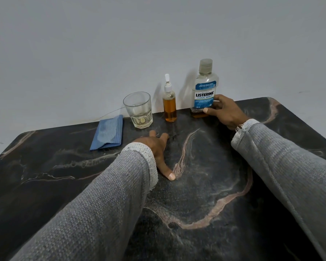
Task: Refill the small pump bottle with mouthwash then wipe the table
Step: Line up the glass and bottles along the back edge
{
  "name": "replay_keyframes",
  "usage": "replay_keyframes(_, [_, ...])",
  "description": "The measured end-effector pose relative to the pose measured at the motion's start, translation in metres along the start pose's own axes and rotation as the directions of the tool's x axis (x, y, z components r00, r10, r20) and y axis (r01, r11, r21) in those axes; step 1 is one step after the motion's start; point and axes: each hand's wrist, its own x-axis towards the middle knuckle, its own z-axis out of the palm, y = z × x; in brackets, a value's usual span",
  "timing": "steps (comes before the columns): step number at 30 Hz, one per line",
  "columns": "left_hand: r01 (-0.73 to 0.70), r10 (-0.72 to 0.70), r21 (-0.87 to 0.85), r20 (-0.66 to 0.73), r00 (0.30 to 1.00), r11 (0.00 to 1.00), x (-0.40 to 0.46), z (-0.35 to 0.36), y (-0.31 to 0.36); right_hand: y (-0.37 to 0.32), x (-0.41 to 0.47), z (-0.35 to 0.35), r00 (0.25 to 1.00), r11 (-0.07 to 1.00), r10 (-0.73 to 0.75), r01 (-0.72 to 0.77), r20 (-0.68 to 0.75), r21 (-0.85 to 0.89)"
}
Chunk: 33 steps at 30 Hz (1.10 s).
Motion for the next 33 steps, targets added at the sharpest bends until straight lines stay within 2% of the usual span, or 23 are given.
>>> replay_keyframes(8, [0.004, -0.004, 0.002, -0.006, 1.000, 1.000, -0.002, 0.001, -0.001, 0.001, 0.003, -0.004, 1.000, 0.996, 0.027, -0.029, 0.014, 0.088])
replay_keyframes(17, [0.002, -0.002, -0.011, -0.008, 1.000, 1.000, -0.003, 0.002, -0.001, 0.005, 0.006, -0.013, 0.994, 0.984, 0.034, -0.051, 0.101, 0.170])
replay_keyframes(33, [0.003, -0.004, -0.021, -0.005, 1.000, 1.000, 0.001, 0.002, -0.002, 0.008, 0.005, -0.015, 0.993, 0.988, 0.041, -0.057, 0.111, 0.147])
